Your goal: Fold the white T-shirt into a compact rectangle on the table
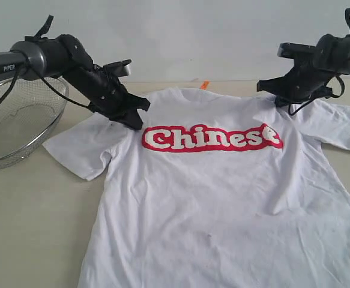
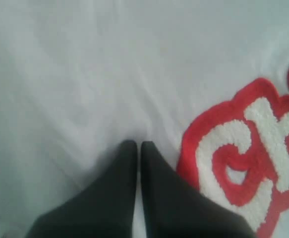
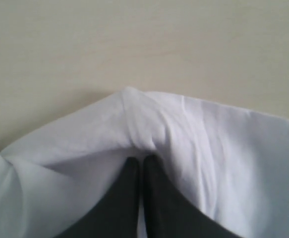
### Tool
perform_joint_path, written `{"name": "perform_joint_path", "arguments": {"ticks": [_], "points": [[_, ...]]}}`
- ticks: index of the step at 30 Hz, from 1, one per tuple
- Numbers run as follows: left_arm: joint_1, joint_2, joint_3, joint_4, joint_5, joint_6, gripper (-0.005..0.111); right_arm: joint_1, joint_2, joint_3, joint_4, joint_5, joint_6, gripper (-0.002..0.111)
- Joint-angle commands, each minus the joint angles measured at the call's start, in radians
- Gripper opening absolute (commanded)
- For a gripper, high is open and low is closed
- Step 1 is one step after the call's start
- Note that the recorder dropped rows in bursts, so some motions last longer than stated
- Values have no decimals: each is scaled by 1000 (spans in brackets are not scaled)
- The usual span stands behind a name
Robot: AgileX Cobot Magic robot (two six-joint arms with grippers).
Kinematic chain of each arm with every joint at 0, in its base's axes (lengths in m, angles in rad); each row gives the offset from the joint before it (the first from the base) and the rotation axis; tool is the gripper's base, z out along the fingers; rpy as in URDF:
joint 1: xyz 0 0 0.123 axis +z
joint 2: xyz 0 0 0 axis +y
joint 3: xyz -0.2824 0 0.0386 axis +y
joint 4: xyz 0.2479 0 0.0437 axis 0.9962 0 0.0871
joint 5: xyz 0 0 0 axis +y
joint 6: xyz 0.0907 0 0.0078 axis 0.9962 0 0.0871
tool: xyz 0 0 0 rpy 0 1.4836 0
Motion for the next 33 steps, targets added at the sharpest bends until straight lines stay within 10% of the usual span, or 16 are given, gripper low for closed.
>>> {"name": "perform_joint_path", "arguments": {"ticks": [1,33], "points": [[16,13,-4,58,-27,-18,4,-1,3,-14,0,-20,10,0],[55,-133,-4,-36,107,13,4,-108,-169,-14,69,55,51,0]]}}
